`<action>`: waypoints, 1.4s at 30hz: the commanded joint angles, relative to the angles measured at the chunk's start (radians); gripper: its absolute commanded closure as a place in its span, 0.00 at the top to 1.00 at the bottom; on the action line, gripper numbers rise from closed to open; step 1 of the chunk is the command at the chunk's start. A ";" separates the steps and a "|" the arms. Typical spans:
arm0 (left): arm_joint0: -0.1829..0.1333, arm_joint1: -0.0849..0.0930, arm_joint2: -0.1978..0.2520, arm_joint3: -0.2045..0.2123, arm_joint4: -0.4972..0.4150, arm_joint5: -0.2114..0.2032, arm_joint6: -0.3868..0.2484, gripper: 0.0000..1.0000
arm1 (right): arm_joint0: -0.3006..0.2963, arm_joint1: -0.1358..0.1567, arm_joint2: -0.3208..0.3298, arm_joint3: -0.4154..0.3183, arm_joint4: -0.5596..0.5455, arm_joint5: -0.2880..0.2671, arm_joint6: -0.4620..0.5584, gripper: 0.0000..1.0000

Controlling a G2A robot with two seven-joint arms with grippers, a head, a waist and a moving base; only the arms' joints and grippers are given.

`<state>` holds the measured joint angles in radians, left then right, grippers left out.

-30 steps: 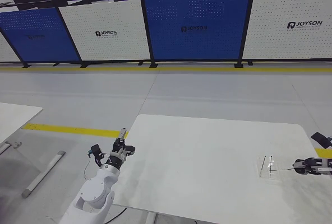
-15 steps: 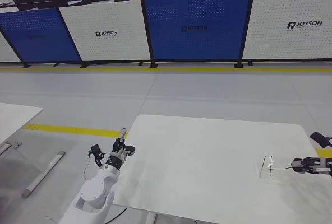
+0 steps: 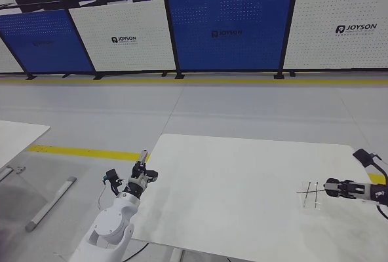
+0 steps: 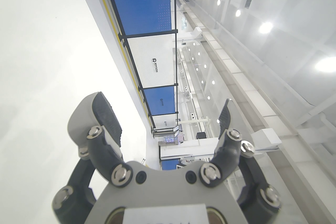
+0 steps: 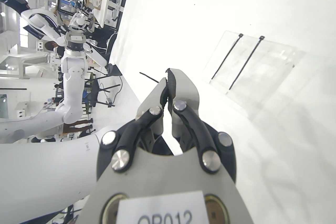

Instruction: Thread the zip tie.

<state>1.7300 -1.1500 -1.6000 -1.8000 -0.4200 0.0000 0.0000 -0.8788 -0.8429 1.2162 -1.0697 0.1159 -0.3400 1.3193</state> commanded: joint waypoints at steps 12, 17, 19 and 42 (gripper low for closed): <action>0.000 0.000 0.000 0.000 0.000 0.000 0.000 1.00 | 0.000 0.000 0.000 -0.001 0.000 0.000 0.000 0.00; 0.000 0.000 0.000 0.000 0.000 0.000 0.000 1.00 | 0.000 0.000 0.000 -0.001 0.000 0.000 0.000 0.00; 0.000 0.000 0.000 0.000 0.000 0.000 0.000 1.00 | -0.010 -0.001 -0.001 -0.011 0.009 0.000 -0.019 0.00; 0.000 0.000 0.000 0.000 0.000 0.000 0.000 1.00 | -0.118 -0.057 -0.123 -0.252 0.045 0.000 -0.120 0.00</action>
<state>1.7300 -1.1500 -1.6000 -1.8000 -0.4200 0.0000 0.0000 -0.9968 -0.9004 1.0921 -1.3206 0.1617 -0.3400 1.2010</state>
